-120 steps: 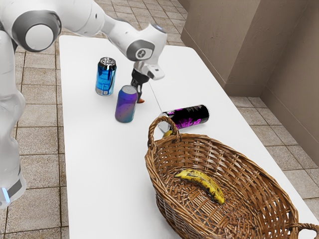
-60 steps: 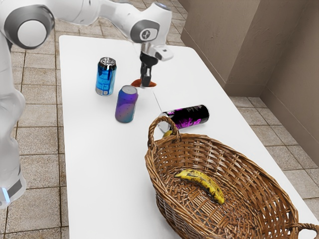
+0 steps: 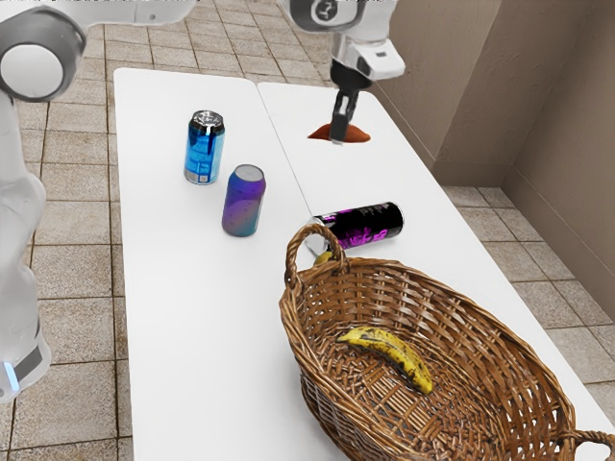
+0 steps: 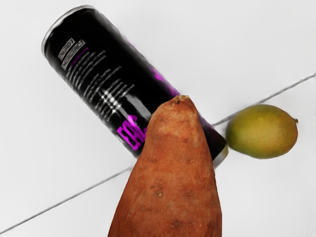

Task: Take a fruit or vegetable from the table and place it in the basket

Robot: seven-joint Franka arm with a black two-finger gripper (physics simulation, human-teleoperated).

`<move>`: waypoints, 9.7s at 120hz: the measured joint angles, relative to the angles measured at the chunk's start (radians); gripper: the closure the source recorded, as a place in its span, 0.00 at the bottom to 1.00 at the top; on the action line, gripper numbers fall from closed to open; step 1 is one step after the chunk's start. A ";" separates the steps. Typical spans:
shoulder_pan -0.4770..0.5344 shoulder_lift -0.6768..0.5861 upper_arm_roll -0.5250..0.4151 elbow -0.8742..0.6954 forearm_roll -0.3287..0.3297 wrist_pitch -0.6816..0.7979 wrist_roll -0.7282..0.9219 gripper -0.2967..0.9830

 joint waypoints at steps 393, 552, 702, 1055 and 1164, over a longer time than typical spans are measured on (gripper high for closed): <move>0.022 0.093 0.158 0.114 0.011 -0.169 0.232 0.23; 0.208 0.085 0.167 0.124 0.000 -0.200 0.237 0.23; 0.138 0.138 0.151 0.125 -0.123 -0.251 -1.047 0.23; -0.275 0.177 0.155 -0.286 -0.185 0.248 -2.064 0.54; -0.275 0.277 -0.329 0.183 -0.155 -0.049 -2.074 0.54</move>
